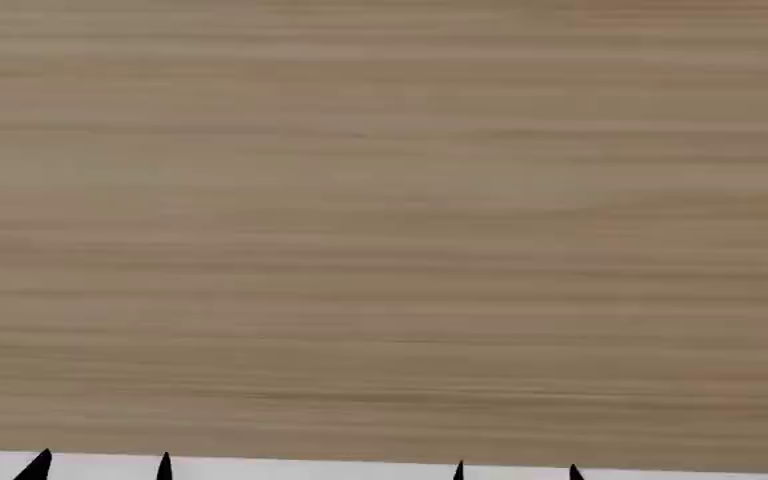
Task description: Put the right moka pot on the stove.
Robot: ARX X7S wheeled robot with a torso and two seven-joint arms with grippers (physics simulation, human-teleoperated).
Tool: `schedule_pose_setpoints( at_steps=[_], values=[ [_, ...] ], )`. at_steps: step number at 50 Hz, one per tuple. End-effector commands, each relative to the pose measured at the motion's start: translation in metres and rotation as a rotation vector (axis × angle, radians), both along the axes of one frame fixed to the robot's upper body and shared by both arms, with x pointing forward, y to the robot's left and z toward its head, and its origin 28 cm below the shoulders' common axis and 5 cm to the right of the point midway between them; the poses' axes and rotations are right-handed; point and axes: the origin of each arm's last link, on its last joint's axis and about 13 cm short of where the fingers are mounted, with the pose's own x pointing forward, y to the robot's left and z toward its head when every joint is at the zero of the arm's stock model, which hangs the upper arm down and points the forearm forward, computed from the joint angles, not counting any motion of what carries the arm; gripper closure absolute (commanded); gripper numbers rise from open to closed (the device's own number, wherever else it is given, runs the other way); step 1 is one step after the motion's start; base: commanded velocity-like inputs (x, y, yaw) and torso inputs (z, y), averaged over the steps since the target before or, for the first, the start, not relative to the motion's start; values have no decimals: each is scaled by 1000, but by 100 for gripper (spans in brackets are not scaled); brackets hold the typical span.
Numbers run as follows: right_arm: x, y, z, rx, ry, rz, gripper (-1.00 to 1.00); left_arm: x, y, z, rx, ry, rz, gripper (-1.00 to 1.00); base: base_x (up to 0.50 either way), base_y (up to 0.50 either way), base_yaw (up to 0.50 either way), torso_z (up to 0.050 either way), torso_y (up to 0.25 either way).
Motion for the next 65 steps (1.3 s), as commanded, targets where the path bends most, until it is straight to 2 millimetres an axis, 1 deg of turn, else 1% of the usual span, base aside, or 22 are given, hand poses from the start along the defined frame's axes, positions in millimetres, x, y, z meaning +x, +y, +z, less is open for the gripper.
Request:
schedule_pose_setpoints(
  at_steps=[1,6,11,13,40,65],
  values=[
    [-1,0,-1,0,-1,0,-100,0,0,0,0,0,0,-100,0,0,0,0,0],
    [0,1,-1,3,5,2,-100,0,0,0,-12,-11,-15,-100,0,0,0,0,0],
    [1,1,-1,14,6,-1,-100,0,-1,0,-5,-8,-21,-100,0,0,0,28,0],
    [0,1,-2,13,7,2,-100,0,-1,-3,-9,-12,-18,-100,0,0,0,31,0],
    [1,1,-5,8,14,9,-100,0,-1,-5,3,-3,-24,-100,0,0,0,43,2],
    [2,2,-5,6,18,16,-100,0,-1,-1,-4,-17,-11,-100,0,0,0,45,2]
  ],
)
